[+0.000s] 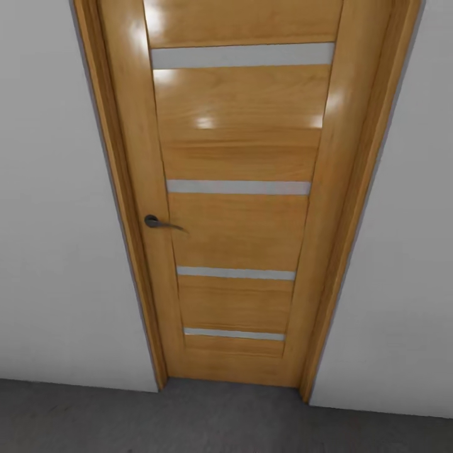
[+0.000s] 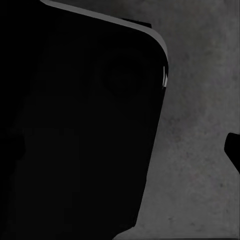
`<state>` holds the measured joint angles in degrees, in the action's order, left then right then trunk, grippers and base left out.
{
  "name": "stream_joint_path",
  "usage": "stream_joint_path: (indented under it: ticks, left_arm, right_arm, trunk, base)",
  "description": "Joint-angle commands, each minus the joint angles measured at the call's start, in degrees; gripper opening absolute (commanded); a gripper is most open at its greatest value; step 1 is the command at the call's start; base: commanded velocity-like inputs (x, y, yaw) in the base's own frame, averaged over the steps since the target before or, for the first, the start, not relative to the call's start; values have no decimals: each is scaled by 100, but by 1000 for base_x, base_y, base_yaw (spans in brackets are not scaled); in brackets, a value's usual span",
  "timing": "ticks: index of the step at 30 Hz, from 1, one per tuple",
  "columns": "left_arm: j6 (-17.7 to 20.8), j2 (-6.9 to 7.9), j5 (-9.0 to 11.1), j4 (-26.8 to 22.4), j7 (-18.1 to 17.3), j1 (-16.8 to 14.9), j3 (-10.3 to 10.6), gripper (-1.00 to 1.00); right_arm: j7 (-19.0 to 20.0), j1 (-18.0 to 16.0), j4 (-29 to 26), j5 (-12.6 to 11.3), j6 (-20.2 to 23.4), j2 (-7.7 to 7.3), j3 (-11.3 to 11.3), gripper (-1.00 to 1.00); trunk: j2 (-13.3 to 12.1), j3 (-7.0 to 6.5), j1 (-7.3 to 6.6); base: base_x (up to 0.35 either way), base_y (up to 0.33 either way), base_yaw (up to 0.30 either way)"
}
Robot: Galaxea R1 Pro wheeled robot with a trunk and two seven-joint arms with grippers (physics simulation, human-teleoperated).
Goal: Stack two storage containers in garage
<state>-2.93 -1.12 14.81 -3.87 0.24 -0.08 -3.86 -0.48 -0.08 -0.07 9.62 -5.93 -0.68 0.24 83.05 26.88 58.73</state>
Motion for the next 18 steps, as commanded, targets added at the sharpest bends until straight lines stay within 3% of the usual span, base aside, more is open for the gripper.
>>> stream_joint_path:
  ticks: [1, 7, 18]
  left_arm:
    - [-15, -2, 5, 0, 2, -1, -36, 100]
    - [-15, -2, 5, 0, 2, -1, -36, 100]
    - [-15, -2, 5, 0, 9, -1, -36, 100]
  right_arm:
    - [-5, -1, -1, 43, -14, -1, 0, 100]
    - [-5, -1, 1, 55, -14, -2, 2, 100]
    - [-5, -1, 0, 81, -14, -10, 19, 100]
  trunk:
    - [2, 5, 0]
    - [2, 5, 0]
    - [2, 5, 0]
  base:
    - [0, 0, -237]
    - [0, 0, -116]
    - [0, 0, -7]
